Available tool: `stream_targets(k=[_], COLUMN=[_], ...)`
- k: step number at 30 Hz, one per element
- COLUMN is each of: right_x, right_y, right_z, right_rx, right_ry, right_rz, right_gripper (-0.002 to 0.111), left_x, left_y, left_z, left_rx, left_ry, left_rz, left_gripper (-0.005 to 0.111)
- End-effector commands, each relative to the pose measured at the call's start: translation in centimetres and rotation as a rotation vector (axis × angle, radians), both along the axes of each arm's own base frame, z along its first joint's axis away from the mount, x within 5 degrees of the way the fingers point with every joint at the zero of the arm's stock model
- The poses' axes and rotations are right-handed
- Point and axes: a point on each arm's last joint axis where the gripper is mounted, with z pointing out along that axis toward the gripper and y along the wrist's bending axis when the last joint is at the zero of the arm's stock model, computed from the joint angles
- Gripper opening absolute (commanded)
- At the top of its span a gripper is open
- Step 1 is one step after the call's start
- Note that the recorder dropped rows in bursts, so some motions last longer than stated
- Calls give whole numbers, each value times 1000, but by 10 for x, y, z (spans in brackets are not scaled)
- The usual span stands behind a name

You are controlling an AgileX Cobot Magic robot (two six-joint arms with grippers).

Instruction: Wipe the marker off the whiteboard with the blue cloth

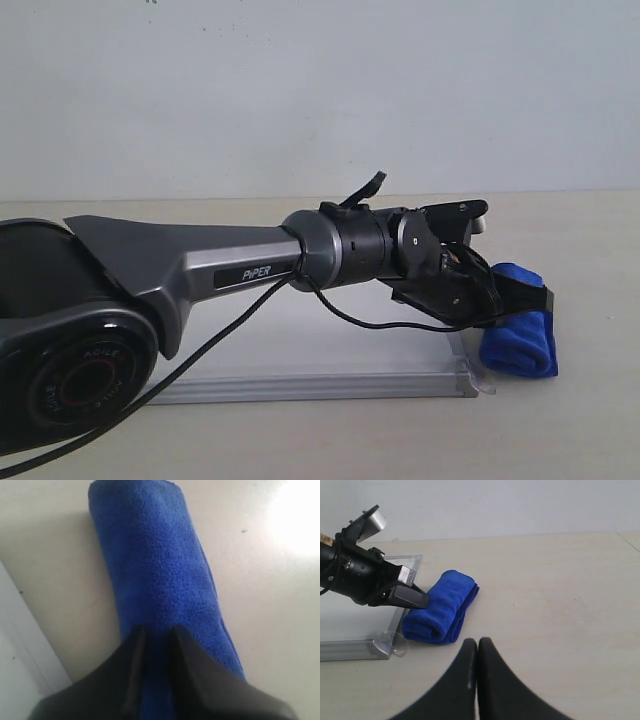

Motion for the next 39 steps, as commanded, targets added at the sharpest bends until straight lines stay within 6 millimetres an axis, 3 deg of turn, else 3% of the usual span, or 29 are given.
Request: stream_targets(k=[1, 20, 25, 30, 39], right_x=[0, 0, 0, 0, 0], right_y=[-1, -1, -1, -1, -1], right_z=[1, 1, 1, 1, 1], right_rx=[-8, -8, -8, -8, -8], right_ry=[-14, -14, -14, -14, -14], right_rz=[-8, -8, -8, -8, -8], right_gripper=[0, 0, 0, 0, 0], left_x=[0, 3, 9, 11, 8], left_y=[-3, -3, 10, 10, 18], left_z=[0, 6, 4, 7, 31], left_rx=[0, -55, -41, -78, -105], left_ry=[-20, -14, 48, 55, 12], left_rz=[-11, 60, 82, 132, 182], left_gripper=[4, 4, 4, 4, 4])
